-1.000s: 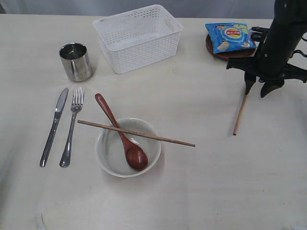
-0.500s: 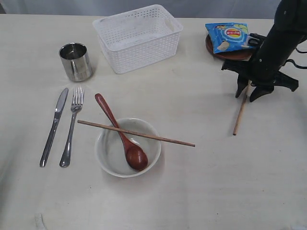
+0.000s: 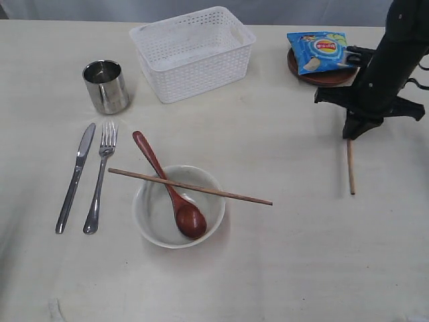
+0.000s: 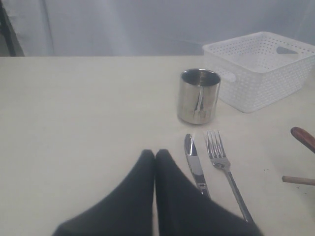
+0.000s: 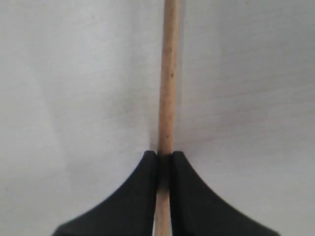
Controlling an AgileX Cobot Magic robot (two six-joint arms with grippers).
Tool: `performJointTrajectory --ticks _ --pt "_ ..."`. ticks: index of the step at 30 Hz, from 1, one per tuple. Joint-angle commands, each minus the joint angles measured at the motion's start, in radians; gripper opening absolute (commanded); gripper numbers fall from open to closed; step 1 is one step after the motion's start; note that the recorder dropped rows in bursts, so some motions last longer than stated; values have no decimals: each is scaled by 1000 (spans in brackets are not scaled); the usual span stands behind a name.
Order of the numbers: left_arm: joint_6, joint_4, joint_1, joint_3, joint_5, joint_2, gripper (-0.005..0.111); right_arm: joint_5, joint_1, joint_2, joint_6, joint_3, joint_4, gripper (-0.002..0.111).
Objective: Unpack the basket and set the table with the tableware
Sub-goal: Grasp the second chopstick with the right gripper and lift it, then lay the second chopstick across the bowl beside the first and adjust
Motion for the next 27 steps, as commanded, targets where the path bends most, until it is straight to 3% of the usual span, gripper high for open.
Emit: performJointTrajectory --ticks 1,6,10,20,27 --pt "-4 9 2 3 -11 -3 0 12 7 -143 -121 0 -5 -1" --pt "-4 9 2 3 -11 -3 0 15 92 -299 -371 0 185 -1" --pt "-4 9 2 3 -11 -3 0 18 257 -396 -524 -2 264 -1" --pt "-4 9 2 3 -11 -3 0 256 742 -363 -603 -186 155 -1" --pt "-4 9 2 3 -11 -3 0 355 895 -241 -603 -226 12 -1"
